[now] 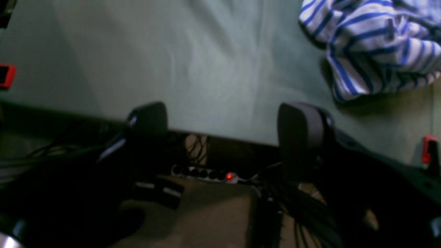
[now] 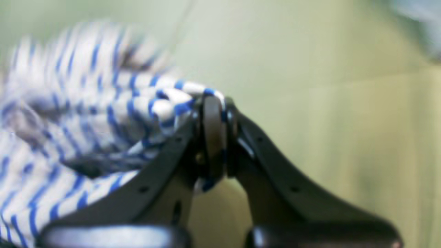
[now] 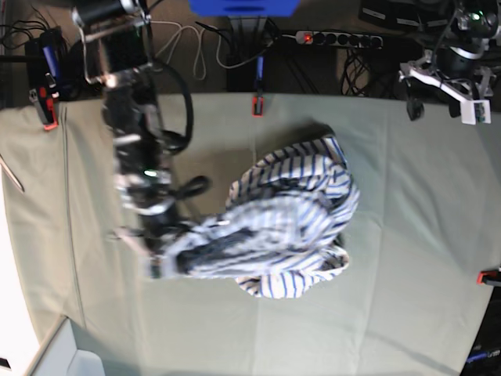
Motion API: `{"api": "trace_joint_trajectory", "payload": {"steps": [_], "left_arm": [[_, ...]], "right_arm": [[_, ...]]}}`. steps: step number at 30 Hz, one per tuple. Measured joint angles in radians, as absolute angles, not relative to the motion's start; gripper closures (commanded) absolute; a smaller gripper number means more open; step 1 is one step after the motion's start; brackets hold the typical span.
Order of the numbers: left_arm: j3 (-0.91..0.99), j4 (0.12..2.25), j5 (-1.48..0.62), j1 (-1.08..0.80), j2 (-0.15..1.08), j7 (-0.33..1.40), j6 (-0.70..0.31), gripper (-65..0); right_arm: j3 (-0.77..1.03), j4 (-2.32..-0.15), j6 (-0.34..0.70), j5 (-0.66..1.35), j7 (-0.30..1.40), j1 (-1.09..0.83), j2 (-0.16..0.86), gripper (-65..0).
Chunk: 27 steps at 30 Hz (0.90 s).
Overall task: Layout the t-shirt on the table in an organized manner, then fold the t-shirt properly
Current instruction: 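Grasp the striped shirt with the right gripper and drag it aside, then grasp a shirt edge with the left gripper and pull it outward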
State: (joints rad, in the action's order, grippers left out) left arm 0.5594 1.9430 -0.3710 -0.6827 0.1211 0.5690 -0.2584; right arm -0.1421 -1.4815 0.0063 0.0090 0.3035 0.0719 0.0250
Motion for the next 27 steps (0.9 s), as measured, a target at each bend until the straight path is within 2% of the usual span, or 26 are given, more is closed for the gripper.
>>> {"api": "trace_joint_trajectory", "payload": {"steps": [5, 11, 15, 19, 22, 25, 27], "left_arm": [[0.553, 1.940, -0.376, -0.618, 0.109, 0.573, -0.258, -48.4], [0.509, 1.941, -0.367, -0.546, 0.041, 0.580, -0.258, -48.4], [0.394, 1.930, -0.362, -0.493, 0.039, 0.569, -0.251, -48.4], [0.263, 1.847, -0.364, -0.465, 0.039, 0.580, -0.253, -48.5], [0.185, 1.757, -0.361, -0.422, 0.047, 0.575, -0.244, -48.5], [0.115, 1.689, -0.364, -0.395, 0.041, 0.561, -0.243, -48.5], [0.072, 1.670, -0.364, -0.397, 0.041, 0.566, -0.244, -48.5]], "right_arm": [[0.070, -1.647, 0.006, 0.026, 0.307, -0.084, 0.015, 0.0], [0.363, -1.607, 0.008, 0.240, 0.305, -0.176, 0.010, 0.0], [0.385, -1.571, 0.003, 0.270, 0.313, -0.229, 0.063, 0.0], [0.379, -1.573, 0.003, 0.271, 0.307, -0.251, 0.066, -1.0], [0.379, -1.573, 0.020, 0.270, 0.311, -0.262, 0.067, -11.6], [0.379, -1.586, 0.115, 0.268, 0.313, -0.289, 0.069, -23.5], [0.379, -1.600, 0.156, 0.266, 0.312, -0.311, 0.069, -28.2]]}}
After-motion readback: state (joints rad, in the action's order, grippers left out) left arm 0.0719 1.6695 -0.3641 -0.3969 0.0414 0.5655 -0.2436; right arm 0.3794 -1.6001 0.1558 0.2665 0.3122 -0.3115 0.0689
